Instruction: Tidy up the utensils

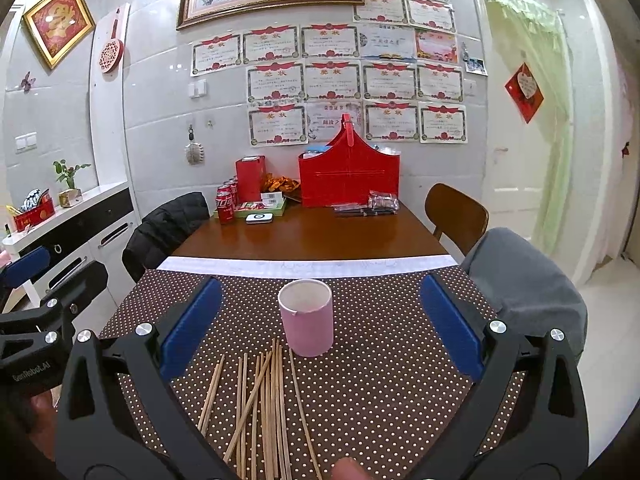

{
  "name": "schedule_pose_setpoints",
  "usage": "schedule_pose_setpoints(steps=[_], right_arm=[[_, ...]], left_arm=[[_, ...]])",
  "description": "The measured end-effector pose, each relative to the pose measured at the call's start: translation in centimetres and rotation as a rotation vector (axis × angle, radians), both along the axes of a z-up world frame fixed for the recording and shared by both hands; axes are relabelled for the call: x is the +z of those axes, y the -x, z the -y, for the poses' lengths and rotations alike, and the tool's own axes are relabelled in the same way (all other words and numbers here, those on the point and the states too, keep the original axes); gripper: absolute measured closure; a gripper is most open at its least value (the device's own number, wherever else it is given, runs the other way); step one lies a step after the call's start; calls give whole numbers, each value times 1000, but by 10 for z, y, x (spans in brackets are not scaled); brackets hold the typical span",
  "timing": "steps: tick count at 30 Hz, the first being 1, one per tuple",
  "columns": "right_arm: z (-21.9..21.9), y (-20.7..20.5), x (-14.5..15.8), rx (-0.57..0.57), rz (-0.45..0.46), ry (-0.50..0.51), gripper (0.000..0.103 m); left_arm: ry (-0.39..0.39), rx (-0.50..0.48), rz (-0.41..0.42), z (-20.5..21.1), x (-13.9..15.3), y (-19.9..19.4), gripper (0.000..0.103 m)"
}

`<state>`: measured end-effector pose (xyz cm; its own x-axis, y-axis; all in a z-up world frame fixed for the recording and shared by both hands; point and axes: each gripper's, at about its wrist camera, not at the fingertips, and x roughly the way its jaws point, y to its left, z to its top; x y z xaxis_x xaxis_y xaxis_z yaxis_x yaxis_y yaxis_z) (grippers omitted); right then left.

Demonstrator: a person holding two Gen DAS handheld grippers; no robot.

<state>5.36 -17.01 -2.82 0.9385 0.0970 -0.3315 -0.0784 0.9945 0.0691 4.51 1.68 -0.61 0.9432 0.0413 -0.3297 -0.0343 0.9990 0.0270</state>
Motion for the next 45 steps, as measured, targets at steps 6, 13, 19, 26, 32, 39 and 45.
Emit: schedule_pose_setpoints(steps=[6,13,19,26,32,39,45], right_arm=[[3,-4,-2,8,-4,1,6],[5,-9,-6,18,-13,-2,6],[9,-19,-21,30,-56,-3,6],[19,-40,-63,30,-183,5,6],[18,-61,-107,61,-314,22,6],[16,-78,-152,77,-445,60,6],[16,-83,-167,79,-486,73,6]], left_arm=[[5,8,-13,-3,2,-3,3],[7,19,-32,-5,-3,-7,3],[-1,32,-80,-8,-20,-14,3],[32,62,-233,-30,-69,-31,3],[-23,47,-375,-37,-121,-45,3],[-88,44,-538,-44,-185,-55,3],[-120,23,-608,-44,-213,-62,3]])
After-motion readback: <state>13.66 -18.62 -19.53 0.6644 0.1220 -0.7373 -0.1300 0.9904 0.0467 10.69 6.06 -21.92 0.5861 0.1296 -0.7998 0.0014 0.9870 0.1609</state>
